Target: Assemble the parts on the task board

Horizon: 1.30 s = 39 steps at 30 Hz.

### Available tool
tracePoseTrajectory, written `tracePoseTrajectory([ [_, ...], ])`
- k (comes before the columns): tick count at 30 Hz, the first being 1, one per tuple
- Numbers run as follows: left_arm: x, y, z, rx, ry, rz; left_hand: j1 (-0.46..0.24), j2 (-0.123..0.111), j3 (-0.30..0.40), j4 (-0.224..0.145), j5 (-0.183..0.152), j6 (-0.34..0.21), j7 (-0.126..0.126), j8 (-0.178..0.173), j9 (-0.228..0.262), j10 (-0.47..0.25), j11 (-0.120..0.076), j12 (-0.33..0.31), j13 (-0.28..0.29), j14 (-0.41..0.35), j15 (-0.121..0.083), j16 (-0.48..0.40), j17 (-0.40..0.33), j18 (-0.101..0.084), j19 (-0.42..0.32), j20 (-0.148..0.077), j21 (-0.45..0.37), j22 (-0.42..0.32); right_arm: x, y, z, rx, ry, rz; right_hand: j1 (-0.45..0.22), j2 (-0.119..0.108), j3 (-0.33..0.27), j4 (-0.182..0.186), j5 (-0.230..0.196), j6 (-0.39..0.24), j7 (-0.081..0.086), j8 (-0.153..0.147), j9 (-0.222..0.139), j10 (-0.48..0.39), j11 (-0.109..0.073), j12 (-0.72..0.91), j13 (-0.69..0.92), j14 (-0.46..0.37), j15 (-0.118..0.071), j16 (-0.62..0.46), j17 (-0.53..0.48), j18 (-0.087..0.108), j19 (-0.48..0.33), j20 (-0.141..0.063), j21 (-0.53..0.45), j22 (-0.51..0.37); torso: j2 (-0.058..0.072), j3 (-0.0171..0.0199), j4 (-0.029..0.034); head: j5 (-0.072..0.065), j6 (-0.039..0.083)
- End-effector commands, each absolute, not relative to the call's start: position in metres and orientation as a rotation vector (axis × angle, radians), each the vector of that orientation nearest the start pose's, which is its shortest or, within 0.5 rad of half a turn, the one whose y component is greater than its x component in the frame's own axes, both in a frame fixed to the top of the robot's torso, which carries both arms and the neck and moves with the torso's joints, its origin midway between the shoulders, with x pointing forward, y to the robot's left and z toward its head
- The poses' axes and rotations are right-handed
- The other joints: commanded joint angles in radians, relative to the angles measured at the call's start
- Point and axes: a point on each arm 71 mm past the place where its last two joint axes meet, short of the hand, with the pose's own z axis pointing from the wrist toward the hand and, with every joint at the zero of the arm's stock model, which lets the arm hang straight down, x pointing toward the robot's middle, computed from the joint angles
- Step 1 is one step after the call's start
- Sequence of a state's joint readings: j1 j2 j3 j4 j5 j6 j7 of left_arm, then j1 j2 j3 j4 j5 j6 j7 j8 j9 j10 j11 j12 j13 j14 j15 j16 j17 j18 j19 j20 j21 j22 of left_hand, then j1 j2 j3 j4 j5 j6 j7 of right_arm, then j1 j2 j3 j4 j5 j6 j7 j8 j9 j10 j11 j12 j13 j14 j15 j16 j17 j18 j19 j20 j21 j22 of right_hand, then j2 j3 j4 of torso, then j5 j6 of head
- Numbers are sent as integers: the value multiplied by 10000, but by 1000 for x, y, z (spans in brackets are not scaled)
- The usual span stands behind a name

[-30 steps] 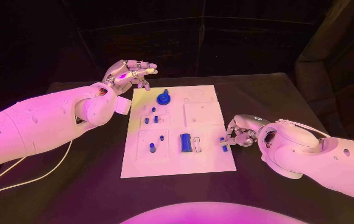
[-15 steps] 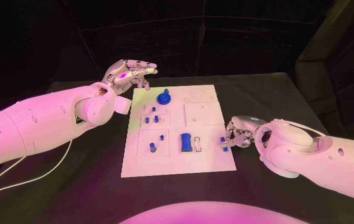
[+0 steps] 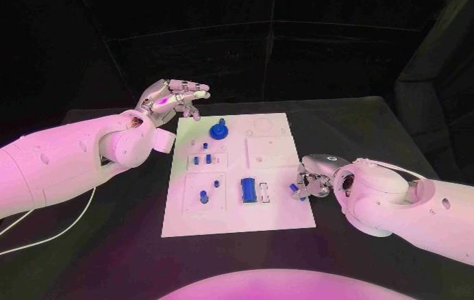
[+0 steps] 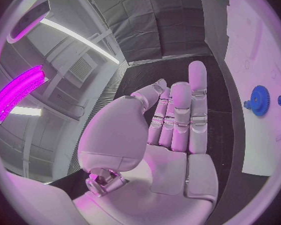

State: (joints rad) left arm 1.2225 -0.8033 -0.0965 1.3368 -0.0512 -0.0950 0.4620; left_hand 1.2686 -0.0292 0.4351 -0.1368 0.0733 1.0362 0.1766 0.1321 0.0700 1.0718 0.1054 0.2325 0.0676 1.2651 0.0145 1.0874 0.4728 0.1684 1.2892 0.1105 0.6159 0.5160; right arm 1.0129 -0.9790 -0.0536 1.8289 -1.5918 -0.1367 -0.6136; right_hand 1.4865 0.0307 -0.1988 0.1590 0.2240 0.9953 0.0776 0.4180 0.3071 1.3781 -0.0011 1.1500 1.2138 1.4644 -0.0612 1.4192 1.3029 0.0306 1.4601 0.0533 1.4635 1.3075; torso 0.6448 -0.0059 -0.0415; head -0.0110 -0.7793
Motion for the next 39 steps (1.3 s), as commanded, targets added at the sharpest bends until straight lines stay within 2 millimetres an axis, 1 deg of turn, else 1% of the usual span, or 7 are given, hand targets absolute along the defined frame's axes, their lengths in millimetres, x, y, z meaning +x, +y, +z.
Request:
tracePoseTrajectory([
  [1,514,235,-191,-9913,14551,-16276,-51,27,34,-5,58,-73,21,61,-10,-46,3,35,-15,-92,-11,-17,-15,132,-45,-28,-39,-15,386,-204,-263,-1383,20697,2204,271,158,50,-80,61,-40,-34,-79,-40,-29,-36,-39,-25,549,-75,-58,7,97,4,-75,-55,1285,-6,-7,21,32,-9],
  [6,514,235,-191,-9921,14553,-16261,-40,32,47,-15,59,-76,20,66,-10,-50,2,40,-15,-94,-13,-16,-18,133,-45,-28,-41,-16,386,-203,-260,-1070,20367,2343,504,457,460,-171,98,-14,-49,-192,-71,-48,-53,-87,-36,550,-86,-67,11,96,8,-89,-57,1290,-13,3,5,71,3],
  [8,514,236,-191,-9926,14552,-16252,-40,32,47,-15,59,-76,20,66,-10,-50,2,40,-15,-94,-13,-16,-18,133,-45,-28,-41,-16,385,-202,-259,-744,20256,2547,414,511,616,-72,396,-38,-43,-276,-98,-34,-56,-77,-17,553,-86,-66,20,93,18,-94,-50,1301,-7,7,-13,91,13],
  [11,514,236,-191,-9930,14555,-16244,-40,32,47,-15,59,-76,20,66,-10,-50,2,40,-15,-94,-13,-16,-18,133,-45,-28,-41,-16,383,-204,-257,11,20299,3038,295,443,867,65,847,-98,-9,-445,-153,-43,-26,-115,-29,552,-73,-81,9,96,12,-88,-63,1292,-10,-2,-9,84,33],
  [16,514,235,-191,-9928,14580,-16265,-29,34,59,-27,61,-80,20,72,-10,-54,1,46,-15,-95,-14,-14,-20,134,-44,-29,-42,-17,380,-203,-254,1155,20245,3903,208,288,1141,165,1116,-88,21,-586,-192,-53,0,-141,-33,552,-54,-91,7,103,-2,-70,-83,1274,-12,-5,9,81,47],
  [24,514,235,-191,-9929,14589,-16265,-29,34,59,-27,61,-80,20,72,-10,-54,1,46,-15,-95,-14,-14,-20,134,-44,-29,-42,-17,377,-198,-249,1732,19869,4619,-115,52,1399,427,990,18,24,-707,-212,74,7,48,126,583,-42,-22,126,79,73,-53,-12,1363,-4,6,9,125,53],
  [39,514,234,-191,-9920,14619,-16306,-29,34,59,-27,61,-80,20,72,-10,-54,1,46,-15,-95,-14,-14,-20,134,-44,-29,-42,-17,378,-176,-252,1721,20127,5183,-500,-246,1668,740,1070,235,-15,-817,-211,153,-20,140,214,606,-63,42,231,62,125,-65,39,1429,11,-9,9,130,44],
])
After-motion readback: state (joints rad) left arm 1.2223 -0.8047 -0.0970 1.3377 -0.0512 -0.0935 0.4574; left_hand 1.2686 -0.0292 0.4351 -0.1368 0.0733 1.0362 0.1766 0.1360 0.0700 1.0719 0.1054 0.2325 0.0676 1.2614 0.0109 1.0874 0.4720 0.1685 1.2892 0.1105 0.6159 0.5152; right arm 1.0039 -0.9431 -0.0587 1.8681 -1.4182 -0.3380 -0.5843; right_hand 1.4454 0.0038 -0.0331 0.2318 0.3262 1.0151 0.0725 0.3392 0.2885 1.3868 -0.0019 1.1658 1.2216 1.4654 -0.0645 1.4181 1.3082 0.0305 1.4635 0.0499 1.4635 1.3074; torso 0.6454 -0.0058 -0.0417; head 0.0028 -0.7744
